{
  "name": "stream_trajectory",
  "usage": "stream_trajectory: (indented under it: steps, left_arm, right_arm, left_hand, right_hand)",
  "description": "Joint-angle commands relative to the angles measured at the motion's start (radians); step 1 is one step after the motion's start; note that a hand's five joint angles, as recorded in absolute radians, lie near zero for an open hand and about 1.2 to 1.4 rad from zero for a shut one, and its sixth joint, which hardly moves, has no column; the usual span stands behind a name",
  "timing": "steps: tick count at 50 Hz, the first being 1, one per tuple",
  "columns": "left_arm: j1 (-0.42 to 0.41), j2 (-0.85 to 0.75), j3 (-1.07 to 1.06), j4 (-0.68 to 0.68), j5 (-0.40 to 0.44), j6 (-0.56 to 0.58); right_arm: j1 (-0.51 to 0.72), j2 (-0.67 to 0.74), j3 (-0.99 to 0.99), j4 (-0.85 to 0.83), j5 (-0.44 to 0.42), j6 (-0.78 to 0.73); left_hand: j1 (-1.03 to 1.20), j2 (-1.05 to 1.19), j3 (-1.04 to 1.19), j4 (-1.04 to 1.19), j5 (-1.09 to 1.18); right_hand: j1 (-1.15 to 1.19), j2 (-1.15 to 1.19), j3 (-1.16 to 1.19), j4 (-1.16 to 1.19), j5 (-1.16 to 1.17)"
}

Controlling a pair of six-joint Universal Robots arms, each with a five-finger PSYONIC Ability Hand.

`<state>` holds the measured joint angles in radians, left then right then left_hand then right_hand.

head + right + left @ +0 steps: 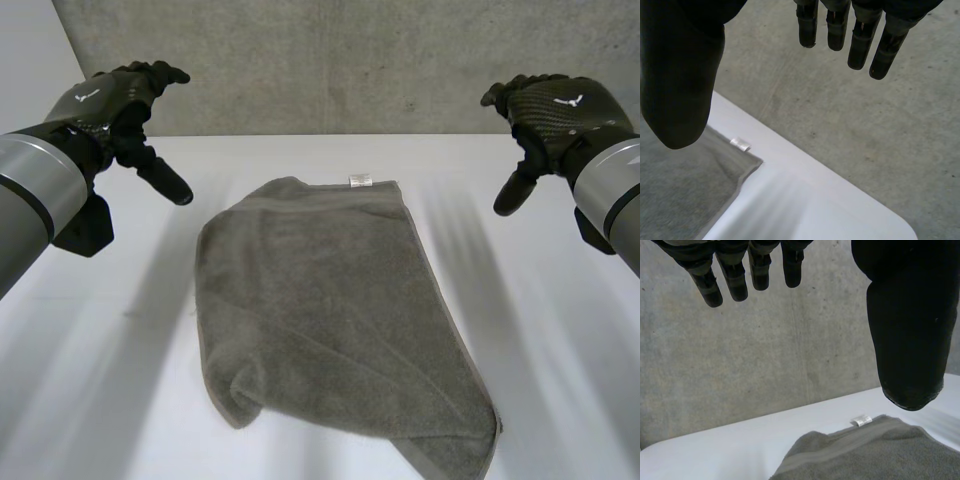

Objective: Fold the towel.

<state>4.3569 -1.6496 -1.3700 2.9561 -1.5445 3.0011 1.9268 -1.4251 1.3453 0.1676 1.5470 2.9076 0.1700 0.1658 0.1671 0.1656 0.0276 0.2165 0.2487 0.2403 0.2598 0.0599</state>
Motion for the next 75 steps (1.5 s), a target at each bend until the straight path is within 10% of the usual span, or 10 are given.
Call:
stream_trajectory:
  steps: [1, 19, 31, 53, 61, 63, 66, 75]
  left_arm:
    - [0.000, -0.053, -0.017, -0.003, 0.001, 0.063]
    - [0.010, -0.165, -0.228, 0.093, 0.131, 0.226]
    - [0.078, -0.248, -0.354, 0.245, 0.273, 0.249]
    - [0.095, -0.248, -0.526, 0.256, 0.356, 0.507]
    - [0.082, -0.256, -0.534, 0.258, 0.357, 0.506]
    - [0.079, -0.262, -0.532, 0.268, 0.357, 0.506]
    - [0.073, -0.265, -0.526, 0.294, 0.356, 0.504]
    - [0.029, -0.268, -0.498, 0.400, 0.350, 0.492]
  right_arm:
    - [0.035, 0.018, 0.012, 0.082, 0.002, -0.074]
    - [0.070, 0.043, 0.356, 0.047, -0.159, -0.077]
    - [0.067, 0.043, 0.624, -0.229, -0.154, -0.076]
    - [0.066, 0.046, 0.719, -0.244, -0.156, -0.076]
    - [0.067, 0.066, 0.739, -0.312, -0.153, -0.077]
    - [0.066, 0.063, 0.744, -0.365, -0.145, -0.082]
    - [0.069, 0.063, 0.742, -0.407, -0.125, -0.094]
    - [0.069, 0.114, 0.686, -0.427, -0.114, -0.160]
  left_hand:
    - [0.011, 0.015, 0.014, 0.016, -0.021]
    - [0.046, 0.051, 0.049, 0.051, 0.014]
    - [0.067, 0.071, 0.070, 0.071, 0.035]
    - [0.076, 0.080, 0.079, 0.080, 0.044]
    - [0.366, 0.371, 0.369, 0.371, 0.334]
    - [0.833, 0.837, 0.836, 0.838, 0.801]
    - [1.172, 1.177, 1.175, 1.177, 1.140]
    - [1.226, 1.230, 1.229, 1.231, 1.194]
  right_hand:
    - [-0.042, -0.074, -0.066, -0.085, -0.060]
    - [-0.035, -0.067, -0.059, -0.078, -0.053]
    - [0.174, 0.142, 0.150, 0.130, 0.156]
    - [0.118, 0.086, 0.094, 0.075, 0.100]
    - [0.781, 0.749, 0.758, 0.738, 0.764]
    - [1.178, 1.146, 1.154, 1.135, 1.160]
    - [1.180, 1.148, 1.156, 1.136, 1.162]
    - [1.180, 1.148, 1.156, 1.136, 1.162]
